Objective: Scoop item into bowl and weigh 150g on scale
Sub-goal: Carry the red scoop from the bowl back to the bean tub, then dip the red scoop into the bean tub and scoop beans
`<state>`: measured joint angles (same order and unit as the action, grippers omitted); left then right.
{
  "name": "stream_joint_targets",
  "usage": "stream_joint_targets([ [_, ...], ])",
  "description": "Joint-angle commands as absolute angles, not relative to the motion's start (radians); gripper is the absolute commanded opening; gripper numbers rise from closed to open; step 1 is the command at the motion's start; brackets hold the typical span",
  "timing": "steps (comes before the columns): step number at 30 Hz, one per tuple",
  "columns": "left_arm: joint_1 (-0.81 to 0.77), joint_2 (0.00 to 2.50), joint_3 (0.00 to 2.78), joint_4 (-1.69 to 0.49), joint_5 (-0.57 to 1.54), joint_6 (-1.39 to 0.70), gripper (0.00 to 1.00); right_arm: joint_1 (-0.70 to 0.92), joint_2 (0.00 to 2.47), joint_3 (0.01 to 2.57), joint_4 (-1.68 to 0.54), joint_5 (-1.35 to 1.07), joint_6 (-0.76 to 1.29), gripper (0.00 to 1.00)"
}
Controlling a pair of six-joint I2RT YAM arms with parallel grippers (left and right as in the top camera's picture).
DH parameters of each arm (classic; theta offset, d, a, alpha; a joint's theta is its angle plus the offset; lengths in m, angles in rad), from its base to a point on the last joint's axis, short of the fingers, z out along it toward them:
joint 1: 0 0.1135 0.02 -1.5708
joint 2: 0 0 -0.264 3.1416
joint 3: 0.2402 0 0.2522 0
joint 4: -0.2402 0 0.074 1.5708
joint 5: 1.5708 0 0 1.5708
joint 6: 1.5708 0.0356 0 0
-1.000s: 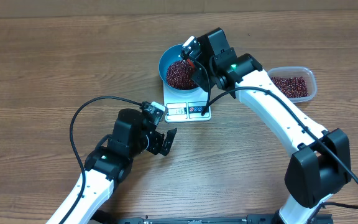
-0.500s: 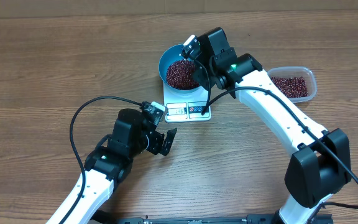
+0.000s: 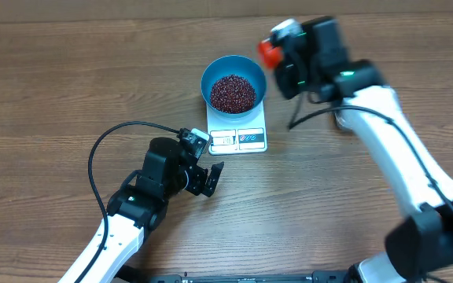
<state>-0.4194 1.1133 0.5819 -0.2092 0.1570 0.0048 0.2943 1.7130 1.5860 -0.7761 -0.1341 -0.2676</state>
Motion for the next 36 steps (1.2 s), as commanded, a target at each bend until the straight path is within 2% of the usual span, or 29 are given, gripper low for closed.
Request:
stream_joint_targets([
  [1,-0.425,1.118,0.586,-0.205,0.168,-0.004,1.00,0.189,1.618,1.619,-0.817,-0.218,-0.175,0.04],
  [10,-0.425,1.118,0.586,-0.205,0.168,-0.004,0.99,-0.115,1.606,1.610,-1.062,-0.230,-0.100,0.04],
  [15,-0.425,1.118,0.586,-0.204,0.168,-0.004,1.00,-0.216,1.643,1.555,-1.113,-0.230,-0.099,0.04],
  [36,-0.425,1.118,0.586,-0.205,0.169,-0.004,1.00,-0.248,1.831,1.473,-1.044,-0.230,-0.098,0.04],
])
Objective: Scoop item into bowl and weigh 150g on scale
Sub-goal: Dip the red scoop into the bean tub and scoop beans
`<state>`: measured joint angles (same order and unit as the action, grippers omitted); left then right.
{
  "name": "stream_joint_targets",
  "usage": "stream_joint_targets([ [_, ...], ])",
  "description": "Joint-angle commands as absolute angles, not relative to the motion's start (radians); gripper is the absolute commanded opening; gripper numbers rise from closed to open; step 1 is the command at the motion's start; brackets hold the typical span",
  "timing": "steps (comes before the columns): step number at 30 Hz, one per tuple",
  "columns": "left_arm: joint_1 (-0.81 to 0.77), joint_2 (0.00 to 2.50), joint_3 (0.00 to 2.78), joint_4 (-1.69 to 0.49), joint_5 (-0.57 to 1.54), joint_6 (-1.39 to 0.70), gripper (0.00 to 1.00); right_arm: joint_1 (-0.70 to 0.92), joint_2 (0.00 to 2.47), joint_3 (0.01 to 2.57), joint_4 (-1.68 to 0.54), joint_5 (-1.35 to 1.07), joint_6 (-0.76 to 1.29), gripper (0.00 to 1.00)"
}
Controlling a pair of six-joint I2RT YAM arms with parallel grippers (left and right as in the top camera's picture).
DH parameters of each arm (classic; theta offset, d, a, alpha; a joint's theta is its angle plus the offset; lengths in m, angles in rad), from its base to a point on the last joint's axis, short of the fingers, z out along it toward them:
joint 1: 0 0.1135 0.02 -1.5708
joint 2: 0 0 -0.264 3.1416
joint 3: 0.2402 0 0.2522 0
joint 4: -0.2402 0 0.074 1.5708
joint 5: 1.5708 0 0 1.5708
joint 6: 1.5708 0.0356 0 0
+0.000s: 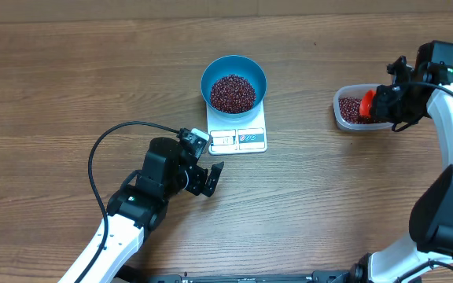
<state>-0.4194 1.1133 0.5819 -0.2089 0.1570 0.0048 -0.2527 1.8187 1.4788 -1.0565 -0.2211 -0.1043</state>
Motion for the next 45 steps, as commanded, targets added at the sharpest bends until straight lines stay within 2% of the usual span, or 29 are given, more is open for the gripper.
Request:
stream_joint_targets([
  [1,-0.425,1.118,0.586,-0.205,0.169,-0.004,1.00,-0.248,1.832,1.469,-1.036,-0.230,-0.101,0.04],
  [11,-0.425,1.118,0.586,-0.204,0.169,-0.004,0.99,-0.241,1.835,1.357,-0.933,-0.233,-0.101,0.04],
  [22,-0.425,1.118,0.586,-0.205,0.168,-0.004,1.00,-0.232,1.835,1.352,-0.880,-0.358,-0.101,0.04],
  [31,-0.425,1.118,0.586,-0.205,0.168,-0.004,1.00,-0.287,1.835,1.418,-0.955,-0.373,-0.101,0.04],
  [45,-0.425,1.118,0.586,-0.205,0.169,-0.004,1.00,-0.349,1.830,1.505,-1.096,-0.696,-0.237,0.04],
])
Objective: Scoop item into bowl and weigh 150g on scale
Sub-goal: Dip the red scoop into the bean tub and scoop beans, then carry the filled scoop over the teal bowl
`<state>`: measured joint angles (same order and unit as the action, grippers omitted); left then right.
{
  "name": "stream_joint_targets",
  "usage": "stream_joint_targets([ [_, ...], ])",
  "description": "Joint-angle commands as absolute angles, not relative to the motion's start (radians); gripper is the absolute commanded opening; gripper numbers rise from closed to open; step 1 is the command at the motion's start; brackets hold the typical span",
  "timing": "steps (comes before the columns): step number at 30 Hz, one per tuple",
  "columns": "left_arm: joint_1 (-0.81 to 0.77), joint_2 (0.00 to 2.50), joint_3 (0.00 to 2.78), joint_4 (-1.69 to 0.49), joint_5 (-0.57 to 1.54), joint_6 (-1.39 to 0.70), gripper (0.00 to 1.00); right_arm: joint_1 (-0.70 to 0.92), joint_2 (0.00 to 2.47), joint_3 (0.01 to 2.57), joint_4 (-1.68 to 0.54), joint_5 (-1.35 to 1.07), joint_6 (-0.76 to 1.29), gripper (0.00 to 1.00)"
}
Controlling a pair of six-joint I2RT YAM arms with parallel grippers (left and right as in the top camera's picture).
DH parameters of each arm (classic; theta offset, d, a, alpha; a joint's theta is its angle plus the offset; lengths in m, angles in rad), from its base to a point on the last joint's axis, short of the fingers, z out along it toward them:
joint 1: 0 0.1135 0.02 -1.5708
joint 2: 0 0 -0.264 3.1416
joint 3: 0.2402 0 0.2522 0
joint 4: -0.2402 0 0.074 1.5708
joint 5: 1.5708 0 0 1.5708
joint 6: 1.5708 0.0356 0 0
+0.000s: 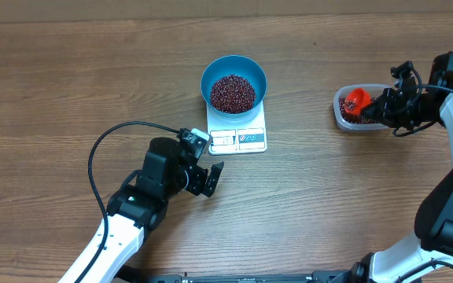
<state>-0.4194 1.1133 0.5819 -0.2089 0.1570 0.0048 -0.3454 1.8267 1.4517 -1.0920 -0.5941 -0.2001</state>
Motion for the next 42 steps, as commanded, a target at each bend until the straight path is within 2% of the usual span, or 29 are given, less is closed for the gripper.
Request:
stream_joint_targets([
  [1,-0.425,1.118,0.586,-0.205,0.169,-0.004,1.00,-0.349,1.828,1.516,-1.105,-0.710,-0.238,0.04],
  [6,-0.425,1.118,0.586,-0.205,0.168,-0.004,1.00,-0.348,1.813,1.569,-1.138,-0.749,-0.237,0.04],
  [13,-0.425,1.118,0.586,-0.204,0.168,-0.004,1.00,-0.320,1.790,1.580,-1.131,-0.930,-0.237,0.04],
  [18,-0.425,1.118,0.586,-0.204,0.169,-0.004,0.99,-0.236,1.790,1.580,-1.105,-0.962,-0.220,0.04],
  [23,-0.425,1.118,0.586,-0.204,0.169,-0.004,1.00,-0.112,1.790,1.580,-0.986,-0.958,-0.110,0.04],
  [29,-0.425,1.118,0.586,-0.205,0.168,-0.004,1.00,0.047,1.790,1.580,-0.838,-0.804,0.039,0.04],
  [42,-0.425,1.118,0.586,-0.205,0.168,-0.004,1.00,0.346,1.790,1.580,-0.710,-0.296,0.078,0.04],
])
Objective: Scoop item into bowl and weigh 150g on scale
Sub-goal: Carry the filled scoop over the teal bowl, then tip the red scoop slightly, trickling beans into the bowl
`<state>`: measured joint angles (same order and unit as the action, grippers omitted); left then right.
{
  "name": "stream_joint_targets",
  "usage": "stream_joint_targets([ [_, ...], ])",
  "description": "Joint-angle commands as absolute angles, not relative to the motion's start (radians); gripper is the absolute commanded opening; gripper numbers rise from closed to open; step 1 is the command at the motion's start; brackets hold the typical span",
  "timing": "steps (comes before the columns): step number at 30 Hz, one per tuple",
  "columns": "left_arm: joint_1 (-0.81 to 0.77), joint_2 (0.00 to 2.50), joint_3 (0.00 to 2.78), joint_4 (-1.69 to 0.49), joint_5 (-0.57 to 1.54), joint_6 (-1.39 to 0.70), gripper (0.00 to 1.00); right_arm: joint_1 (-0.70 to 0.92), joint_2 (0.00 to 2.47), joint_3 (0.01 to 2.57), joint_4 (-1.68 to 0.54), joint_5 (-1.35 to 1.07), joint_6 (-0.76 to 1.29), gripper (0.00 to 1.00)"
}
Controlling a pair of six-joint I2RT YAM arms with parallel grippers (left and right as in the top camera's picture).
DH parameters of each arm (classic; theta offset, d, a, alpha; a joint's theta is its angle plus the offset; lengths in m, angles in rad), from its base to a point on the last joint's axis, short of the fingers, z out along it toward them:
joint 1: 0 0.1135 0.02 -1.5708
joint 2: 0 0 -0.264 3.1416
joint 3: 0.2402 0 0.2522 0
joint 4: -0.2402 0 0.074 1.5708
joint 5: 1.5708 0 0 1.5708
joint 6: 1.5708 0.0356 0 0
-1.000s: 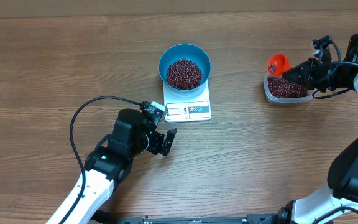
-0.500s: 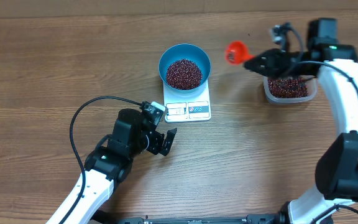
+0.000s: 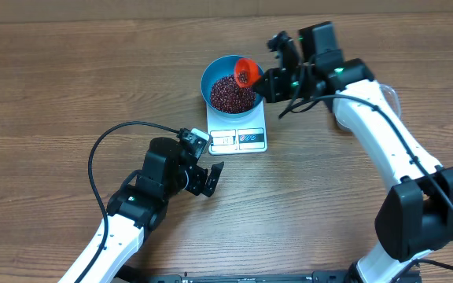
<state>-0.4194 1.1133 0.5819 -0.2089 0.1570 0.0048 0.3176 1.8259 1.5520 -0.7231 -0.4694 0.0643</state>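
Observation:
A blue bowl (image 3: 233, 86) holding dark red beans stands on the white scale (image 3: 238, 138) at the table's middle. My right gripper (image 3: 270, 82) is shut on an orange scoop (image 3: 246, 73), whose cup hangs over the bowl's right rim with beans in it. A clear tub (image 3: 384, 98) of beans sits at the right, mostly hidden behind my right arm. My left gripper (image 3: 211, 179) rests open on the table below and left of the scale, holding nothing.
A black cable (image 3: 104, 145) loops from the left arm over the table at left. The wooden table (image 3: 53, 86) stretches out around the scale.
My right gripper has moved with the scoop from the bean tub at the right to over the blue bowl's right rim. The left arm has not moved.
First my right gripper held the scoop just right of the bowl. Then it was at the tub on the right, and the scoop sat among the tub's beans. Now the scoop is over the bowl, holding beans. The left gripper stayed open and still throughout.

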Motion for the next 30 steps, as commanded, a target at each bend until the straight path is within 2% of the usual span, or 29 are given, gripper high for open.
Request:
stream_joint_targets([
  [1,-0.425,1.118,0.586,-0.205,0.169,-0.004,1.00,0.363,1.790,1.580,-0.706,-0.259,0.078,0.04],
  [19,-0.425,1.118,0.586,-0.205,0.169,-0.004,1.00,0.522,1.790,1.580,-0.685,0.150,-0.046,0.04],
  [30,-0.425,1.118,0.586,-0.205,0.169,-0.004,0.99,0.545,1.790,1.580,-0.682,0.165,-0.088,0.04],
])
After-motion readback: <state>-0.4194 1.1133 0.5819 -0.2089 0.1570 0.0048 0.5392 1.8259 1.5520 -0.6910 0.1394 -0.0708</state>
